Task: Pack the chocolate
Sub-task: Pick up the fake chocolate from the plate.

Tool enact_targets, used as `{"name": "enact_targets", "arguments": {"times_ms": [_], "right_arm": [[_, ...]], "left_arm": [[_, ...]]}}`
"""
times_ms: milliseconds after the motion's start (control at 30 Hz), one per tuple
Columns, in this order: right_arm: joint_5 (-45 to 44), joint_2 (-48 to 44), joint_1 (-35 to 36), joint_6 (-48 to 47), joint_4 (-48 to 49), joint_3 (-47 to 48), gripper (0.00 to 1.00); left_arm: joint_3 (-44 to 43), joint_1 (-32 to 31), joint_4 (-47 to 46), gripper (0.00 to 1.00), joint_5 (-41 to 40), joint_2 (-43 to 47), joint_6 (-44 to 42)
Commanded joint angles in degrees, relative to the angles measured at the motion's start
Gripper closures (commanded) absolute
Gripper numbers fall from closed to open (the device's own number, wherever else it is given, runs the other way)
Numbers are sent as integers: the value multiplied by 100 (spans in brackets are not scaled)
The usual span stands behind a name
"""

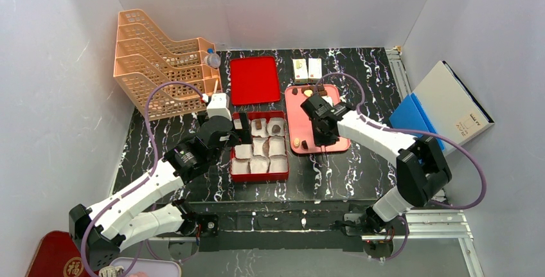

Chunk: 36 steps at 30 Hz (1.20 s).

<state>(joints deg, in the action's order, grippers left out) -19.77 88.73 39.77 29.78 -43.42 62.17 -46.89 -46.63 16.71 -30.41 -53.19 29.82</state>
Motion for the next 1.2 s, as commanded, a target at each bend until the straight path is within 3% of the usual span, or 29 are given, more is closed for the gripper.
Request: {"name": "enact_targets", "arguments": {"times_ms": [0, 500, 1167], "right_arm": [[-125, -268, -113, -84, -531, 501, 74], [771, 35, -947, -697, -789, 1150, 63], [1108, 585, -982, -549, -762, 1188, 60]], "left_arm": [[-105, -14, -94, 2, -44, 23, 4], [535, -17, -433, 2, -61, 569, 223], [779, -14, -625, 2, -52, 545, 270]]}}
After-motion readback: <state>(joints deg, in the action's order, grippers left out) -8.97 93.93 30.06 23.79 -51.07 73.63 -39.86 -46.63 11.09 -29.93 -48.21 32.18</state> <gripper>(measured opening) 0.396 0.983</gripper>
